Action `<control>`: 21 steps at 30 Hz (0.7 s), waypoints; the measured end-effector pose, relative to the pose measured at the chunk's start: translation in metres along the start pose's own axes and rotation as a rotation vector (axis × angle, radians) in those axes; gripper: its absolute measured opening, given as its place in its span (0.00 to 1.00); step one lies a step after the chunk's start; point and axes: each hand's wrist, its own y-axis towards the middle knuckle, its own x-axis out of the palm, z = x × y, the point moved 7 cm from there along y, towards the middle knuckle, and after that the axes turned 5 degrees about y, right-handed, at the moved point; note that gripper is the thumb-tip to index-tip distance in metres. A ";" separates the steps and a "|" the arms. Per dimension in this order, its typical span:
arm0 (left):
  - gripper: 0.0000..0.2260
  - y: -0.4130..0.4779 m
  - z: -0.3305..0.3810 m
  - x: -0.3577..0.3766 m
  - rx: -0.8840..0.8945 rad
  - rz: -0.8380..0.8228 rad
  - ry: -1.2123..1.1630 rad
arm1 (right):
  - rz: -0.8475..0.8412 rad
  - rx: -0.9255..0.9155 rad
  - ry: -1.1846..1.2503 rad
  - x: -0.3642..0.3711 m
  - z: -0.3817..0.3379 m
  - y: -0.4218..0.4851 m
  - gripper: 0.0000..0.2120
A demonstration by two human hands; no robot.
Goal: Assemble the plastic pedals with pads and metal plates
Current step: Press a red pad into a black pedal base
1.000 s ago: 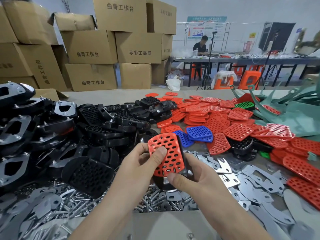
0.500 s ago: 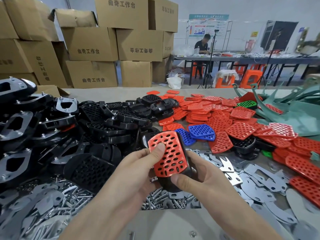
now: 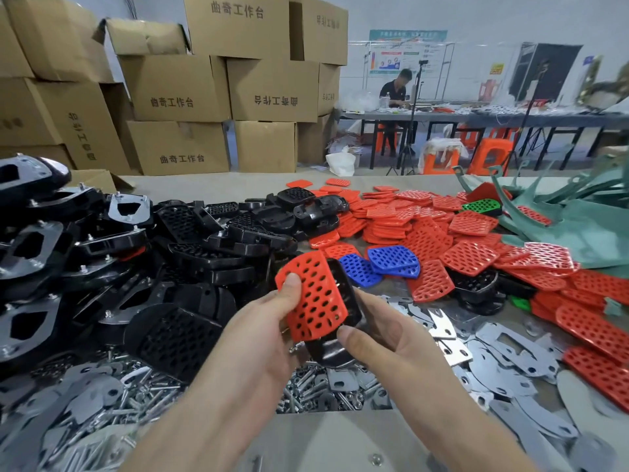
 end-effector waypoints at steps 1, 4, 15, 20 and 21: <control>0.19 -0.002 -0.001 0.002 0.026 0.008 0.006 | -0.005 -0.003 0.007 0.001 -0.001 0.000 0.20; 0.13 -0.011 0.000 0.001 0.124 0.041 -0.021 | -0.026 -0.020 0.017 0.001 -0.003 -0.001 0.21; 0.15 -0.028 0.001 0.012 0.259 0.173 -0.110 | -0.024 -0.048 0.039 0.009 -0.003 -0.001 0.25; 0.21 -0.029 -0.004 0.012 0.208 0.169 -0.238 | -0.042 -0.013 0.078 0.015 -0.001 -0.003 0.22; 0.20 -0.029 -0.004 0.012 0.211 0.169 -0.241 | -0.050 -0.008 0.077 0.016 -0.002 -0.003 0.22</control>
